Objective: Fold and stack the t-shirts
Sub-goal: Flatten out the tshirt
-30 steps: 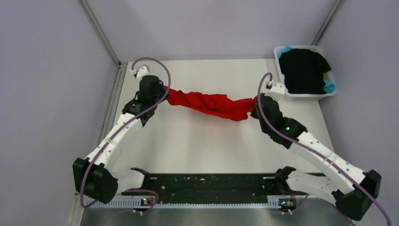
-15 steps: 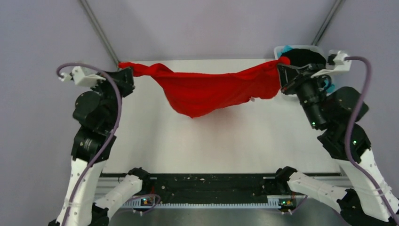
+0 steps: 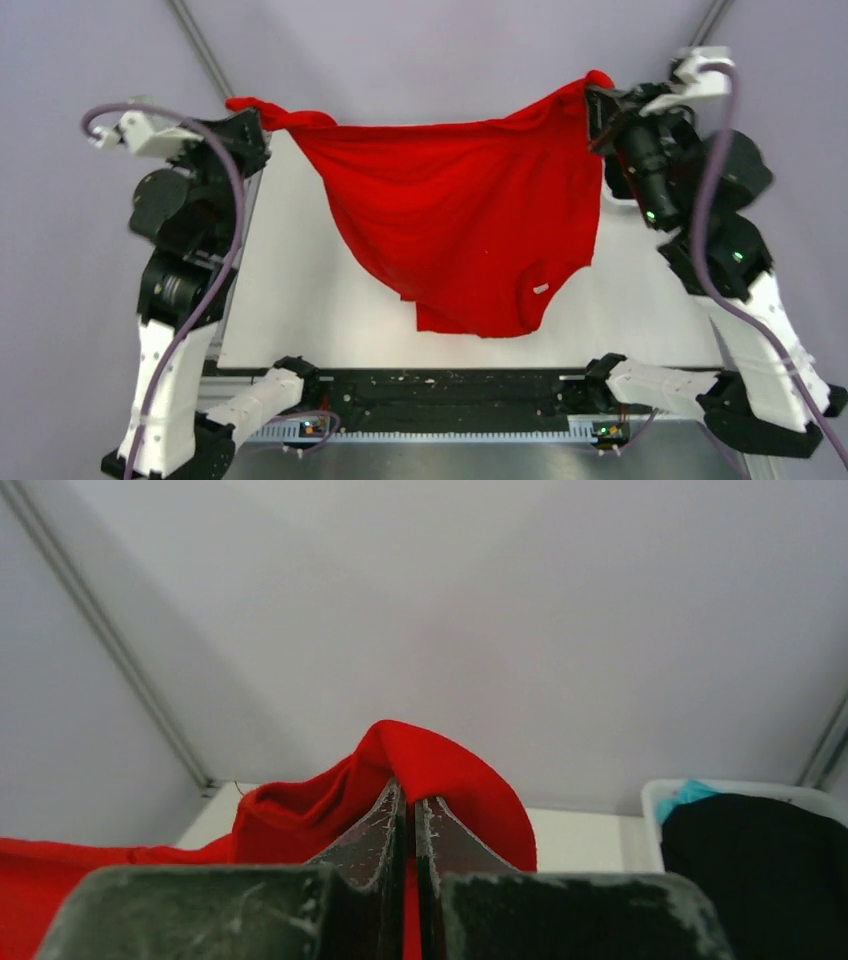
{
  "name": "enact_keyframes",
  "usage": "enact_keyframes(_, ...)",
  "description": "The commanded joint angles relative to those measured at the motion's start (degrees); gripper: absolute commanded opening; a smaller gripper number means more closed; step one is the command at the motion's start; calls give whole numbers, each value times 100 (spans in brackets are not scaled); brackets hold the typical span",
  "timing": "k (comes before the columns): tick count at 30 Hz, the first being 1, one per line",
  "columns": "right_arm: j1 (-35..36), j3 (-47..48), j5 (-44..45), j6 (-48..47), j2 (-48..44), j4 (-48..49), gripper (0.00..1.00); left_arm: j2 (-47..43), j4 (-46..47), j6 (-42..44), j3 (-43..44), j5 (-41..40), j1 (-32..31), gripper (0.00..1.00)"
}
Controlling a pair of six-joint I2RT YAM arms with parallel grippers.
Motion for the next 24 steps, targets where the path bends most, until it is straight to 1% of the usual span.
enact_keyframes(1, -259, -146, 1025, -968, 850, 719, 0, 1202, 109, 352, 109, -793, 46, 0)
enact_keyframes(3, -702, -70, 623, -879, 1157, 872, 0, 1878, -161, 364, 578, -760, 199, 0)
enact_keyframes(6, -1384, 4, -74, -1026, 1624, 1571, 0, 3013, -477, 246, 1656, -168, 679, 0)
enact_keyframes(7, -1584, 299, -242, -1150, 1847, 1786, 0, 3371, -705, 136, 2201, 123, 898, 0)
enact_keyframes(8, -1782, 699, -305, -1211, 2143, 1801, 0, 3784, -890, 49, 2841, 338, 1088, 0)
enact_keyframes(9, -1934, 1174, -314, -1147, 2414, 1643, 0, 4158, -1309, -48, 3617, 565, 1248, 0)
enact_keyframes(10, -2068, 1749, -445, -1048, 2708, 1415, 0, 4514, -1519, -26, 4321, 798, 1339, 0)
enact_keyframes(11, -2146, 2189, -630, -986, 2937, 1253, 0, 4724, -1601, 23, 4772, 948, 1370, 0)
enact_keyframes(12, -2166, 2568, -804, -975, 3097, 1197, 0, 4801, -1507, 93, 4968, 1016, 1374, 0)
enact_keyframes(13, -2167, 2837, -1005, -983, 3192, 1193, 0, 4755, -1310, 122, 4922, 1004, 1375, 0)
enact_keyframes(15, -2162, 3224, -1148, -972, 3331, 1125, 0, 4508, -833, 133, 4474, 878, 1379, 0)
enact_keyframes(17, -2165, 3163, -1070, -926, 3277, 1053, 0, 4199, -468, 193, 3871, 787, 1384, 0)
enact_keyframes(19, -2165, 2567, -1145, -933, 3008, 1083, 0, 3838, -117, 252, 3078, 785, 1392, 0)
enact_keyframes(22, -2165, 1185, -1237, -791, 2399, 1202, 0, 3317, 299, 346, 1745, 1019, 1393, 0)
enact_keyframes(23, -2169, 653, -1288, -680, 2147, 1210, 0, 3131, 368, 284, 1257, 1097, 1393, 0)
enact_keyframes(24, -2170, 154, -1369, -521, 1871, 1218, 0, 2934, 480, 214, 556, 1223, 1392, 0)
